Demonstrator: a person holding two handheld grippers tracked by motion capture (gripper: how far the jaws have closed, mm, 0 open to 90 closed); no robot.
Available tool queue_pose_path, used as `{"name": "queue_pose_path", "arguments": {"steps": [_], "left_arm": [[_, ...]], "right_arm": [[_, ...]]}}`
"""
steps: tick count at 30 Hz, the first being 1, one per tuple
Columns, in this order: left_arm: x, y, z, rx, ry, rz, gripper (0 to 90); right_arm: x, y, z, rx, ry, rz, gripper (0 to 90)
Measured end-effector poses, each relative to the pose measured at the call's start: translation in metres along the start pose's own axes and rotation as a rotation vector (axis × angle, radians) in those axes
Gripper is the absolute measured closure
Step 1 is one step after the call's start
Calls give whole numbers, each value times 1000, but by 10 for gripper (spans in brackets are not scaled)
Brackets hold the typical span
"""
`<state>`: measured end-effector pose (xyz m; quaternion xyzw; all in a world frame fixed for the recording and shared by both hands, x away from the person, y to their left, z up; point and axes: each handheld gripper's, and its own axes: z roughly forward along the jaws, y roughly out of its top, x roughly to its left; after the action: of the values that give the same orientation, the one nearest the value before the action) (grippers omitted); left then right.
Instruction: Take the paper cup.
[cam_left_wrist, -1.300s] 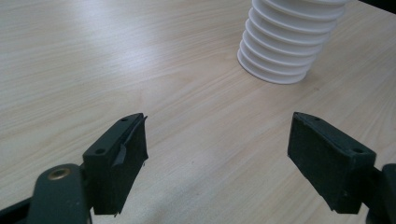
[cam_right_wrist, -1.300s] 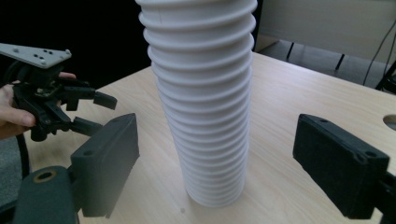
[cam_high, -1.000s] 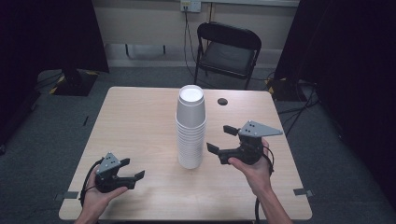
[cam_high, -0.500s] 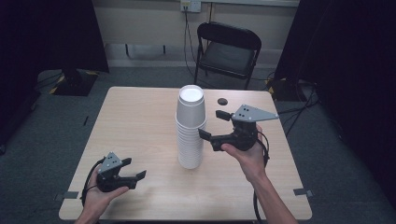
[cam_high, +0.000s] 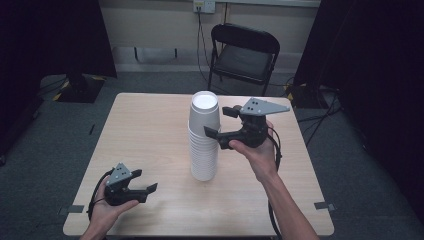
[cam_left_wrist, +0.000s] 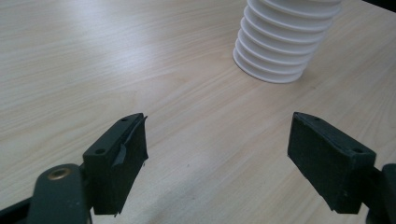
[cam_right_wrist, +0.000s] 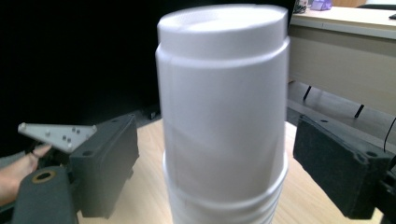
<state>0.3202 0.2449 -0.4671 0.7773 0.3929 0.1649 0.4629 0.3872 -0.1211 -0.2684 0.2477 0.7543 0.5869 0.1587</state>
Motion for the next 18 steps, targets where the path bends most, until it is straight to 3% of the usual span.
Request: {"name": "queue_pose_path", "arguments": {"steps": [7,13,18], "left_arm": [[-3,0,2,7,-11,16,194],[-2,-1,4,20,-16,17,194],[-3,0,4,21,-19,22,194]], "right_arm": [[0,14,10,0,21,-8,137],[-5,15,25,29,27,5,131],[-7,16,29,9,31,8,141]]}}
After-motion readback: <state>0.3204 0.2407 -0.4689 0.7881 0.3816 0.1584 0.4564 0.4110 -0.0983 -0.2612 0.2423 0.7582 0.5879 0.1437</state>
